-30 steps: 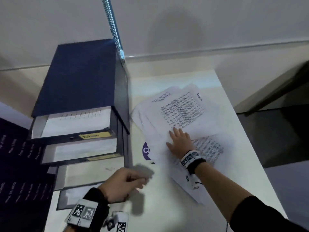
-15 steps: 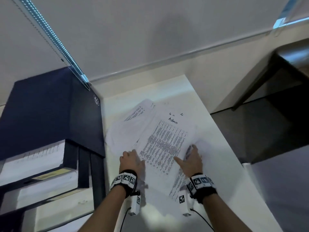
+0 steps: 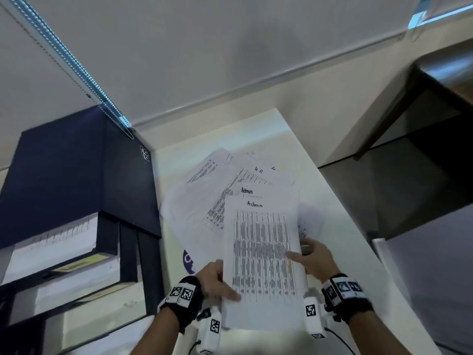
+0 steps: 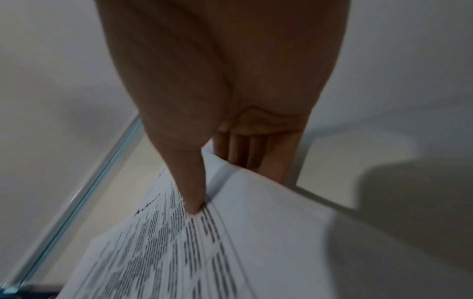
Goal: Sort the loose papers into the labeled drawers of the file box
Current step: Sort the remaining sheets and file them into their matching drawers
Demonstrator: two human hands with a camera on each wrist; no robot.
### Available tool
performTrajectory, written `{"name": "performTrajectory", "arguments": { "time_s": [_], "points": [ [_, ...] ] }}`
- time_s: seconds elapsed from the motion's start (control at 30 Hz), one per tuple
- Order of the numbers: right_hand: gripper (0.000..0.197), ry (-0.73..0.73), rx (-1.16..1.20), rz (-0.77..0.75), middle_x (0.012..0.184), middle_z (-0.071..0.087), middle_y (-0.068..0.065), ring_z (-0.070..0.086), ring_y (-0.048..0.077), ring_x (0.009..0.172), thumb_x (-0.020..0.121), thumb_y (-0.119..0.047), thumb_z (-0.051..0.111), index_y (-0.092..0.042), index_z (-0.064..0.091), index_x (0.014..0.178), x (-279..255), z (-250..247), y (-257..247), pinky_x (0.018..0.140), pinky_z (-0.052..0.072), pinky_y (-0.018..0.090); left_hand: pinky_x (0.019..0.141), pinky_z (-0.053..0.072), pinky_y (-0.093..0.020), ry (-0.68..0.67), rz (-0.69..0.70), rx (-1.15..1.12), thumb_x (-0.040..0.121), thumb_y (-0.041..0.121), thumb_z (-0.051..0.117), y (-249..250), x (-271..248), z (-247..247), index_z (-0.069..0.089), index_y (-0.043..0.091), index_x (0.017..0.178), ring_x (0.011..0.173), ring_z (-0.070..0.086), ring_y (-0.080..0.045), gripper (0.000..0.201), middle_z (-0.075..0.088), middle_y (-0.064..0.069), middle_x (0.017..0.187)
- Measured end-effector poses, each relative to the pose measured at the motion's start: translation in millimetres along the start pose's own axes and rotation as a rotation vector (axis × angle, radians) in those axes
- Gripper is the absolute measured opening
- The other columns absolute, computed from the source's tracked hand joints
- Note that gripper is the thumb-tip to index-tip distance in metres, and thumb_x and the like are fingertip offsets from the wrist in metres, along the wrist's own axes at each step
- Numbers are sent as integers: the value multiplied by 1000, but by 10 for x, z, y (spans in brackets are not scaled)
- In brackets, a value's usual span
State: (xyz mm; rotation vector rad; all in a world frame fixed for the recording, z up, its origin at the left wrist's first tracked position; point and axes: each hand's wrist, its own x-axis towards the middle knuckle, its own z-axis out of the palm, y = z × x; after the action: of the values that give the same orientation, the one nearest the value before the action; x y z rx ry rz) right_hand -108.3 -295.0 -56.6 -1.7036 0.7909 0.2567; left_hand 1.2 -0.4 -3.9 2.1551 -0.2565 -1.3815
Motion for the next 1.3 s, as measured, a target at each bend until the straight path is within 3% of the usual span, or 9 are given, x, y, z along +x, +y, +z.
{"name": "performTrajectory", "arguments": {
  "time_s": [0.13,0.27,0.4,0.6,0.73,0.87,1.07,1.17,1.3],
  "points": [
    [55,183,-114,-84,89,67,-6,67,11,78,63,-20,91,-21,57,106,-168,28,-26,67,56,24,96,53,-41,-35,-68,223,57,31,92,-4,-69,249,48,20,105,104,61,-15,66,63,6,111],
    [44,125,-230,-99,99,71,2,65,14,82,72,-12,84,-10,65,112,-225,101,26,70,54,22,87,42,-7,232,88,36,70,35,87,36,-99,406,51,28,112,108,52,-7,56,51,16,117],
    [39,190,-308,-152,98,68,3,62,17,88,74,-12,81,-7,69,110,-261,207,-52,75,43,18,114,33,-32,692,143,-159,69,36,87,62,33,298,56,32,123,134,35,-15,62,33,3,139],
    [71,286,-101,-99,103,71,6,65,17,86,66,-7,86,-11,55,130,-247,350,-128,79,51,24,107,45,-34,525,67,-270,71,21,87,210,203,289,36,20,149,120,56,-17,93,56,-1,139],
    [37,196,-63,-55,95,74,3,67,14,78,79,-18,79,-7,70,114,-259,329,-193,67,48,16,70,58,-30,506,92,-157,78,39,81,234,120,311,69,11,91,74,68,-16,33,73,0,83],
    [21,355,1,-357,68,63,1,57,13,61,84,-29,76,-16,63,73,-394,233,-539,56,50,36,41,24,-15,642,231,-244,84,46,71,419,-335,128,37,23,53,36,29,-3,52,33,13,37],
    [5,602,87,-1005,84,51,5,53,19,75,98,-15,49,-19,52,95,-1039,329,-1425,67,45,21,61,45,-9,762,605,-367,87,32,72,594,-1129,-229,59,24,74,62,59,6,20,65,20,65],
    [23,481,229,-1009,102,57,13,58,21,95,100,-15,45,-34,50,111,-1299,422,-1517,84,49,24,78,55,-15,806,732,-391,81,28,79,537,-1365,-339,66,21,110,94,68,0,32,74,12,99],
    [13,292,88,-787,96,63,-1,62,8,89,93,-23,54,-27,52,105,-1422,571,-1224,72,48,24,74,56,-19,737,562,-390,76,38,82,164,-1296,-316,64,22,111,87,69,1,42,72,13,96]
  ]
}}
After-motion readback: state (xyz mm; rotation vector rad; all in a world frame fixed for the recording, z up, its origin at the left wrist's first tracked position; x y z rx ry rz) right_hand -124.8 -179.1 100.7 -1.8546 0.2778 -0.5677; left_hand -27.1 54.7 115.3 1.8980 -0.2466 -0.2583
